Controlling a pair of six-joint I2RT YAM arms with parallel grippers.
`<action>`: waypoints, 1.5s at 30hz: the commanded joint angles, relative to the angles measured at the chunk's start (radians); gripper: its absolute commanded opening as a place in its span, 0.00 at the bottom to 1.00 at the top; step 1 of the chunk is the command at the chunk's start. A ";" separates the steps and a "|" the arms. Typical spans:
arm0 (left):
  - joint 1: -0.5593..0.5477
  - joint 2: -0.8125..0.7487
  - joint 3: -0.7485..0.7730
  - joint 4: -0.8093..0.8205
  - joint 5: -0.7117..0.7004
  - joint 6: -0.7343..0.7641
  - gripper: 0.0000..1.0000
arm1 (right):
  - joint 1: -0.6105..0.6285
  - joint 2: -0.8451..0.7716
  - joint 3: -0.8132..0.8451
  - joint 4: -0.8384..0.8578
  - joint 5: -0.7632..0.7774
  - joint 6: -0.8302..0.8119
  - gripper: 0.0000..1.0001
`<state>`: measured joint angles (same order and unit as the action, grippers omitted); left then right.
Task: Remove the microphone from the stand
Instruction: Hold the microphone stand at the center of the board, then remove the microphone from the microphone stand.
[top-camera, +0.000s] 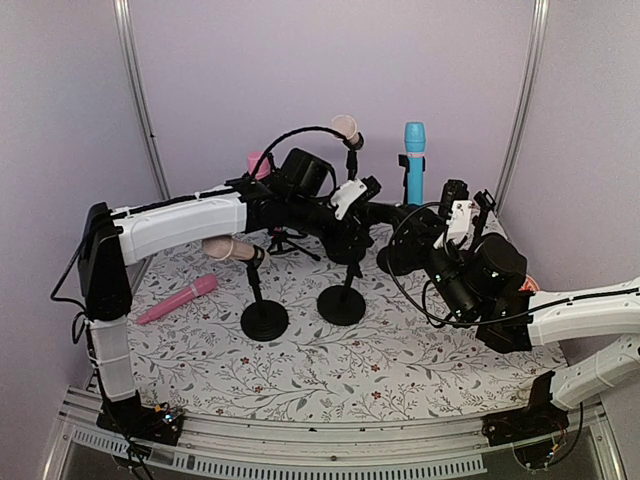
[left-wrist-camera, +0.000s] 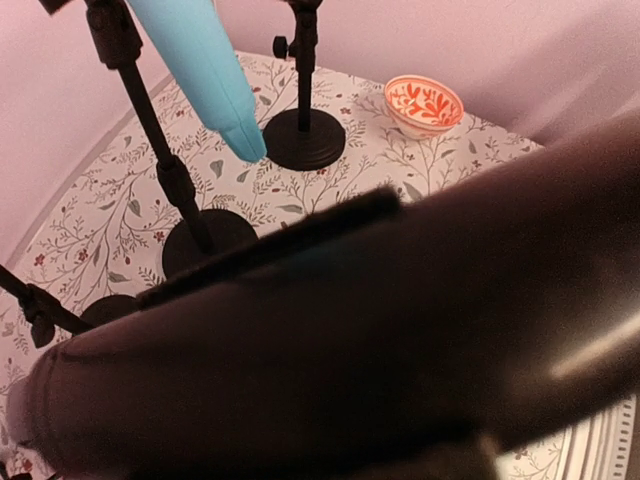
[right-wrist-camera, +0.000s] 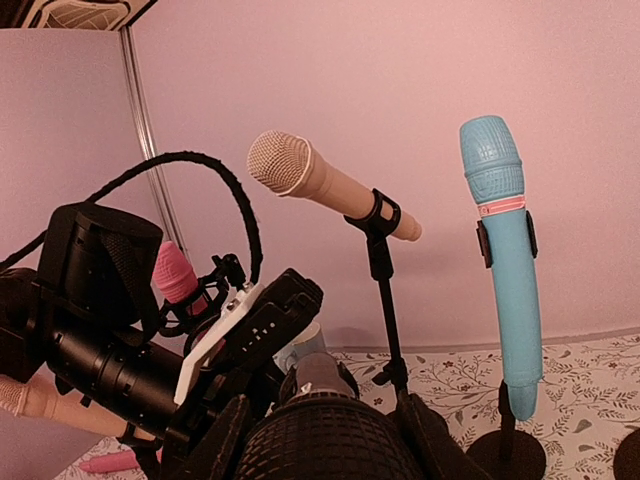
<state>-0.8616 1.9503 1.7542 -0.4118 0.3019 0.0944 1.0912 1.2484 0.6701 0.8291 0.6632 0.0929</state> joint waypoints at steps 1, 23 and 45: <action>-0.023 0.054 0.019 0.030 -0.011 -0.029 0.38 | 0.004 -0.013 -0.027 -0.051 -0.026 0.040 0.02; 0.020 -0.022 -0.044 0.069 -0.131 -0.068 0.00 | 0.077 -0.269 -0.077 -0.040 0.025 -0.141 0.00; 0.049 -0.025 -0.050 0.087 -0.162 -0.055 0.00 | 0.198 -0.522 -0.046 -0.127 0.112 -0.321 0.00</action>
<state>-0.8589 1.9568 1.7184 -0.3252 0.2024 0.0345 1.2823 0.7589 0.5842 0.6415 0.7582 -0.2035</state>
